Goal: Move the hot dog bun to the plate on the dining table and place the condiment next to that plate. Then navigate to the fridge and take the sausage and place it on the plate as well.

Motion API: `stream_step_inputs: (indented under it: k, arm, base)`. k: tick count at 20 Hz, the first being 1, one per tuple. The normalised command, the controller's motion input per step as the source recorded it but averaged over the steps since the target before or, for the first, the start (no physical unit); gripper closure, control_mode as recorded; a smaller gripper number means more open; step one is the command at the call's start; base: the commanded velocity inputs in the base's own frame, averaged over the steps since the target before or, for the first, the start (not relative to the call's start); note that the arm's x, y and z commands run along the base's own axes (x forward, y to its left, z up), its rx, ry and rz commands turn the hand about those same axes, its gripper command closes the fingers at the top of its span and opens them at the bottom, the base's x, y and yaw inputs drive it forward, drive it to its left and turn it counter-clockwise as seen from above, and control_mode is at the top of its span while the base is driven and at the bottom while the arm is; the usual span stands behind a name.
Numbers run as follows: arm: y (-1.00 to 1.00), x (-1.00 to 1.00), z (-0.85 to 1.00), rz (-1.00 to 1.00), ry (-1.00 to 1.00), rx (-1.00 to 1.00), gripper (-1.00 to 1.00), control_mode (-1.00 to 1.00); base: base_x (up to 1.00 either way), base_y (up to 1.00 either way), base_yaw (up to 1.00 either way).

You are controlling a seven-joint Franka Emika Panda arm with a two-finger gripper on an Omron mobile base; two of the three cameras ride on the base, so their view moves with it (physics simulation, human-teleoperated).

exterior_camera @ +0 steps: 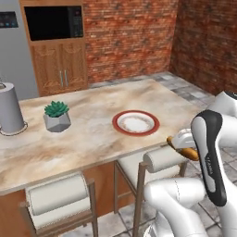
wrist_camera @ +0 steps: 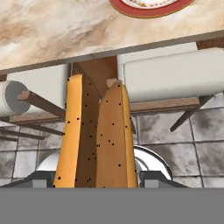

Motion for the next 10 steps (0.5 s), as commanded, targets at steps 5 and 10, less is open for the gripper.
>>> stream_step_inputs:
  k: [5, 10]
  arm:
    - [0.0, 0.0, 0.0, 0.0, 0.0, 0.0, 1.0, 1.0]
    - [0.0, 0.0, 0.0, 0.0, 0.0, 0.0, 1.0, 1.0]
  base:
    - [0.83, -0.3, 0.27]
    - [0.79, -0.26, 0.28]
